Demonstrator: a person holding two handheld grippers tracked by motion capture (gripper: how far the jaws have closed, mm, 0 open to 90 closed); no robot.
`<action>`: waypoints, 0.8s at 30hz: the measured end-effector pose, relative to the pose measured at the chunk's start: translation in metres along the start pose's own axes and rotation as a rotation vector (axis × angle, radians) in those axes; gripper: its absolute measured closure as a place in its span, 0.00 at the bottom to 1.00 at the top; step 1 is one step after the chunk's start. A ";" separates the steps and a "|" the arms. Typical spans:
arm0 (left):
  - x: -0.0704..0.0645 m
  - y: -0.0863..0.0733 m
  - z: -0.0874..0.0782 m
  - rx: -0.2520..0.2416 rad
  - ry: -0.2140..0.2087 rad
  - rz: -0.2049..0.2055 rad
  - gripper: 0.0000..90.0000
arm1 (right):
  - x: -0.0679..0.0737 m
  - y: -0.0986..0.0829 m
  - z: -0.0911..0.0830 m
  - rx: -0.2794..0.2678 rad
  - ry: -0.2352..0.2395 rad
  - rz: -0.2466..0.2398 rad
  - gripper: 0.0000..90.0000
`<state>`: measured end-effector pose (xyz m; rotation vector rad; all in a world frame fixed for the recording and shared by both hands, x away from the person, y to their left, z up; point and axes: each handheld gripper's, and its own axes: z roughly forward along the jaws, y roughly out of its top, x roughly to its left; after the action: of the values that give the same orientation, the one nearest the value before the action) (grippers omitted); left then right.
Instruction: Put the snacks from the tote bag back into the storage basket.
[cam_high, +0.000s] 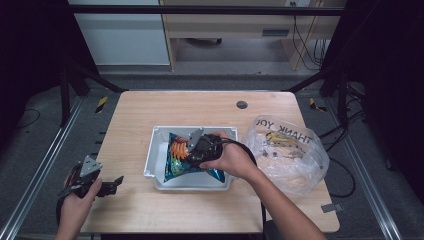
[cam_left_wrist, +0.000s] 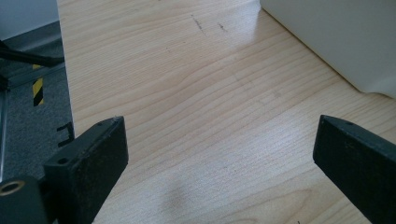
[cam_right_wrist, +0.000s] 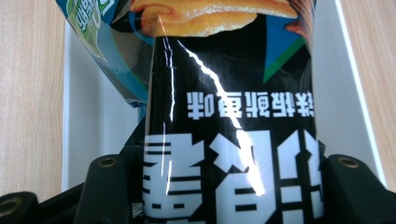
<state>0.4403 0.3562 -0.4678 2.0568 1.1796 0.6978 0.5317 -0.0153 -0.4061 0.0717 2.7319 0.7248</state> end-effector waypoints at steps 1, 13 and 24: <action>0.000 0.000 0.000 0.000 0.000 0.000 0.03 | 0.000 -0.001 0.002 0.004 0.003 0.003 0.46; -0.001 0.000 0.000 0.002 -0.001 0.004 0.03 | -0.006 -0.002 0.015 0.024 0.013 0.003 0.46; -0.001 0.000 0.000 0.002 -0.001 0.005 0.03 | -0.012 -0.006 0.025 0.033 0.030 0.035 0.46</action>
<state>0.4404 0.3554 -0.4677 2.0623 1.1756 0.6980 0.5513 -0.0098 -0.4259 0.1173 2.7779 0.6956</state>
